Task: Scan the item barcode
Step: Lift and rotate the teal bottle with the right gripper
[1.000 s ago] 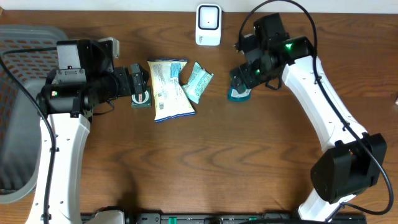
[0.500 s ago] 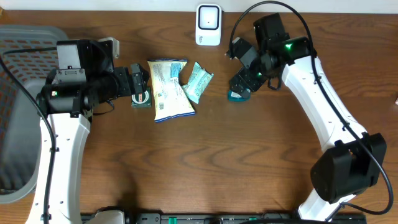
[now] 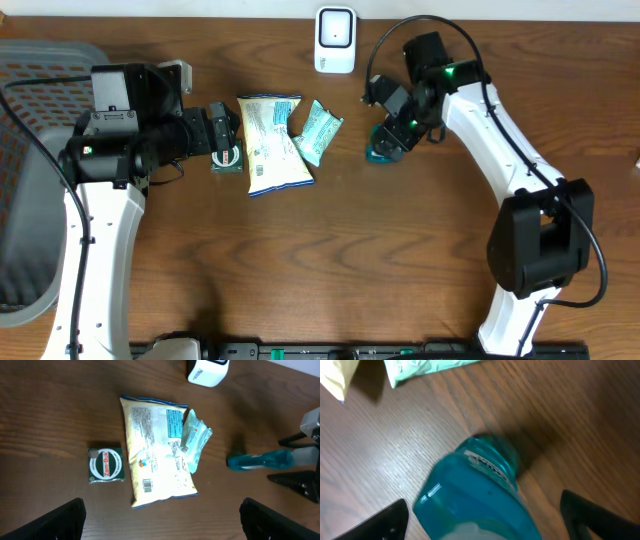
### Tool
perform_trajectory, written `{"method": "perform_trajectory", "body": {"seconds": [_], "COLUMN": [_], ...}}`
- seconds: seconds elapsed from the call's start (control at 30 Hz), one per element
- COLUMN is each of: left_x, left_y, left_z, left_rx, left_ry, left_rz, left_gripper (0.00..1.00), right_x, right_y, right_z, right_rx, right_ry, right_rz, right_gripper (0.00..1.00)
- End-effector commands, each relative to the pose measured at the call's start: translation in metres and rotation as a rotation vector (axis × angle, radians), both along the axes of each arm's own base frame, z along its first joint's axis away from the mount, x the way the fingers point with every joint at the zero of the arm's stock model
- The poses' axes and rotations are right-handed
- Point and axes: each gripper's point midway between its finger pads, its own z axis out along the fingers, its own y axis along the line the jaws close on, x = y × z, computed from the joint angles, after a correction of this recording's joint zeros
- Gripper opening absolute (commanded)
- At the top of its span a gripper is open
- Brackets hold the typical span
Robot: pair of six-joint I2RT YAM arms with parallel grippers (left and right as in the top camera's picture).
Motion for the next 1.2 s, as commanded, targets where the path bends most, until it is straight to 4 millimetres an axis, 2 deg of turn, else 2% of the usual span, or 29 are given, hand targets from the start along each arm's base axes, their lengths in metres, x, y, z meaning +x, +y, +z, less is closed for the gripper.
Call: {"method": "perform_trajectory", "body": {"seconds": [0.0, 0.2, 0.5, 0.6, 0.8, 0.87, 0.93, 1.17], "left_x": [0.001, 0.001, 0.001, 0.001, 0.001, 0.001, 0.001, 0.001], "left_y": [0.001, 0.001, 0.001, 0.001, 0.001, 0.001, 0.001, 0.001], "left_z": [-0.001, -0.001, 0.0, -0.001, -0.001, -0.001, -0.001, -0.001], "left_rx": [0.015, 0.015, 0.015, 0.015, 0.015, 0.015, 0.015, 0.015], "left_ry": [-0.005, -0.005, -0.005, -0.005, -0.005, -0.005, -0.005, -0.005], "left_rz": [-0.009, -0.009, -0.009, -0.009, -0.009, -0.009, -0.009, -0.009], "left_gripper": [0.98, 0.98, 0.98, 0.98, 0.98, 0.98, 0.98, 0.98], "right_x": [0.002, 0.0, -0.009, -0.012, -0.021, -0.022, -0.022, -0.02], "right_y": [-0.005, 0.001, 0.011, 0.011, 0.009, 0.009, 0.009, 0.014], "right_z": [0.003, 0.008, 0.009, 0.005, -0.01, -0.014, -0.015, -0.013], "right_rx": [0.022, 0.132, 0.188, 0.185, 0.177, 0.177, 0.178, 0.205], "right_ry": [-0.003, 0.026, 0.025, 0.026, 0.049, 0.051, 0.049, 0.039], "right_rz": [0.001, 0.002, 0.133, 0.159, 0.178, 0.178, 0.178, 0.178], "right_gripper": [0.82, 0.87, 0.86, 0.81, 0.8, 0.74, 0.61, 0.48]}}
